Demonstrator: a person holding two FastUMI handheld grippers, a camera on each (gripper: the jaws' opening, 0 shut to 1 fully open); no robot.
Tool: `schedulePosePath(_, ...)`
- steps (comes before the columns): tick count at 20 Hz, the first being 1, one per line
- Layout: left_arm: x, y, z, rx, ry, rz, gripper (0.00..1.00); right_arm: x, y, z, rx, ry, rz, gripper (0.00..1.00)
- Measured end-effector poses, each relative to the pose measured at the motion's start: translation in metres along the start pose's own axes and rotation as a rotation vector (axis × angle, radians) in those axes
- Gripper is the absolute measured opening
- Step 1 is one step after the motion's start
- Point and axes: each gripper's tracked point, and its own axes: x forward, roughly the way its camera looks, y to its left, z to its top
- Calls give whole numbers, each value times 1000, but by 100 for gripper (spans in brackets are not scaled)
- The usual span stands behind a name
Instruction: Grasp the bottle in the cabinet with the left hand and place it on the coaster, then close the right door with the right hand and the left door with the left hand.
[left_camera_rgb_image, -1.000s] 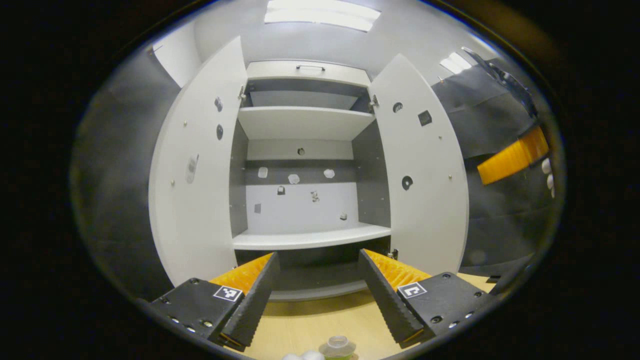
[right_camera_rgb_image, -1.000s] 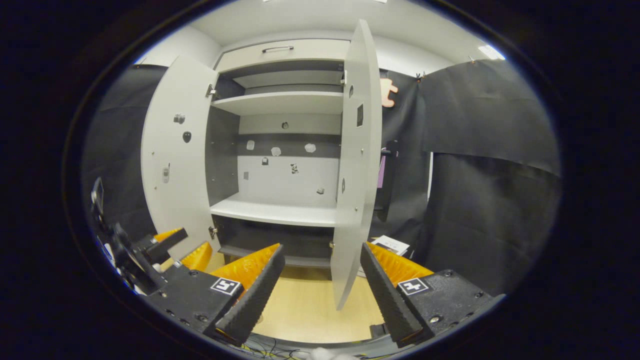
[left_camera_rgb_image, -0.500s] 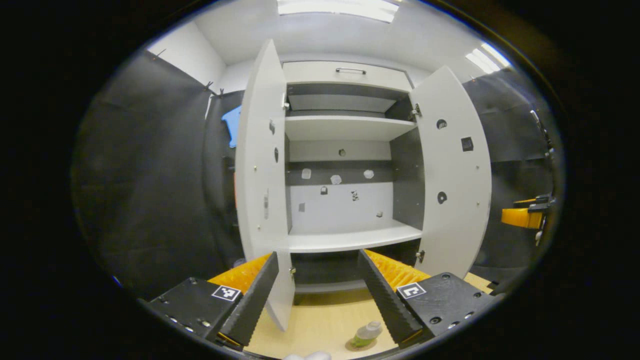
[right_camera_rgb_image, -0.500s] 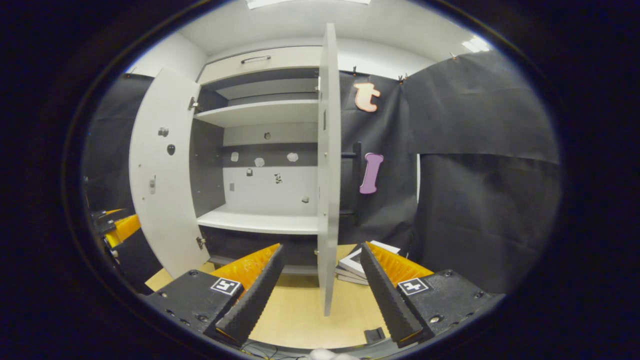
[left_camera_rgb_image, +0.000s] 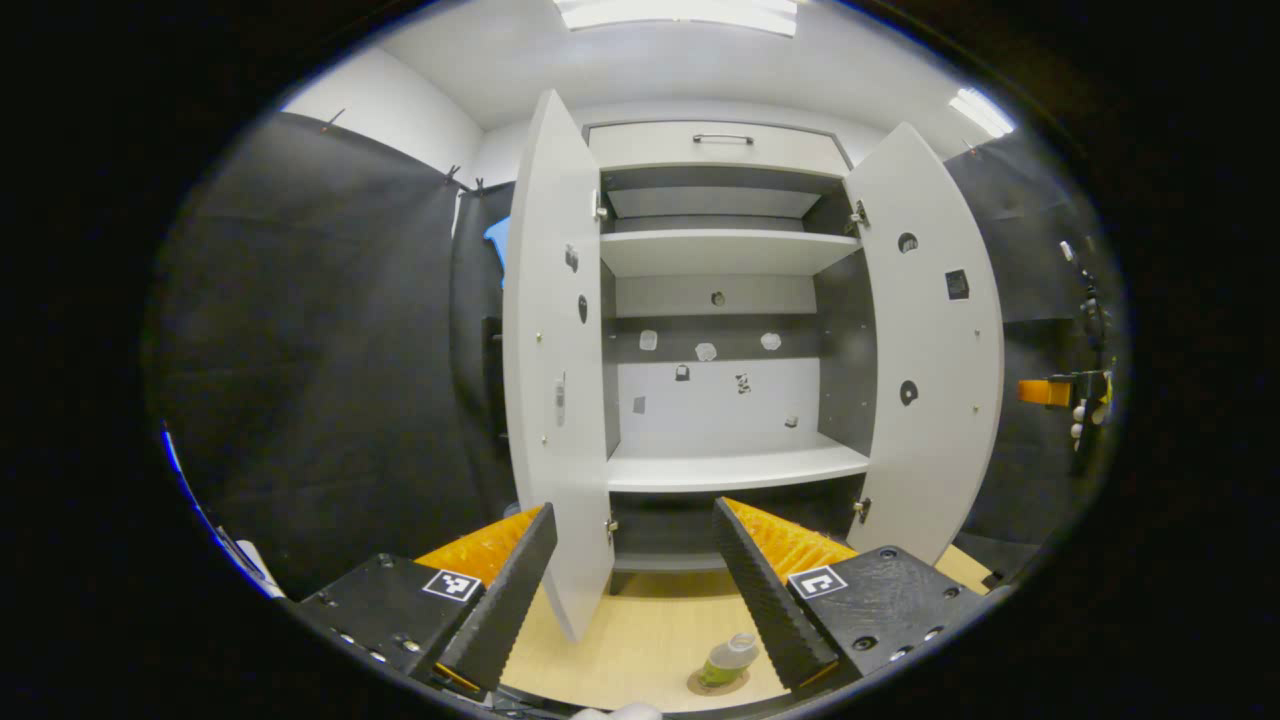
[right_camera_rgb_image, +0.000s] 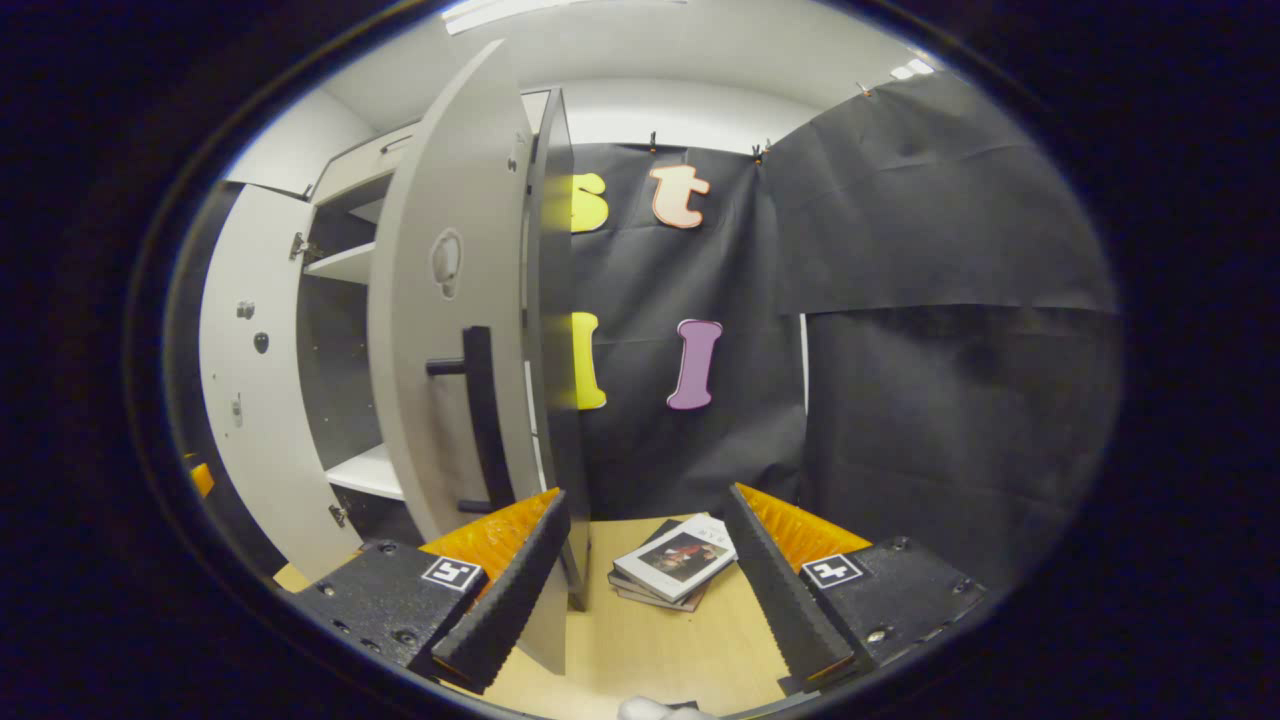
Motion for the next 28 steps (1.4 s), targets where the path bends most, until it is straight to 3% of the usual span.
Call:
schedulePosePath(2, -1, -12, 3, -7, -5, 7, 100, 21, 1, 10, -14, -6, 58, 100)
schedulePosePath(7, -6, -25, 5, 26, 7, 79, 98, 54, 30, 20, -51, -5, 250, 100)
schedulePosePath(9, -9, -26, 7, 33, 11, 104, 98, 57, 36, 19, -71, 5, 291, 100)
schedulePosePath(10, -11, -27, 7, 33, 11, 113, 98, 58, 37, 21, -82, 1, 298, 96)
schedulePosePath(13, -12, -24, 2, 20, 29, 134, 96, 56, 41, 20, -83, 11, 294, 99)
schedulePosePath(16, -13, -19, 0, 8, 28, 129, 95, 49, 53, 18, -76, 17, 274, 90)
schedulePosePath(17, -11, -15, -2, 8, 32, 121, 96, 50, 61, 17, -79, 19, 270, 94)
schedulePosePath(19, -7, -5, -6, 14, 41, 104, 96, 44, 82, 14, -77, 18, 277, 89)
schedulePosePath(20, -5, 0, -6, 22, 43, 96, 96, 43, 92, 13, -78, 18, 274, 94)
schedulePosePath(24, 0, 22, -7, 37, 41, 64, 96, 41, 127, 9, -80, 19, 257, 94)
schedulePosePath(28, 4, 43, -11, 44, 39, 39, 96, 35, 175, 4, -108, 20, 311, 94)
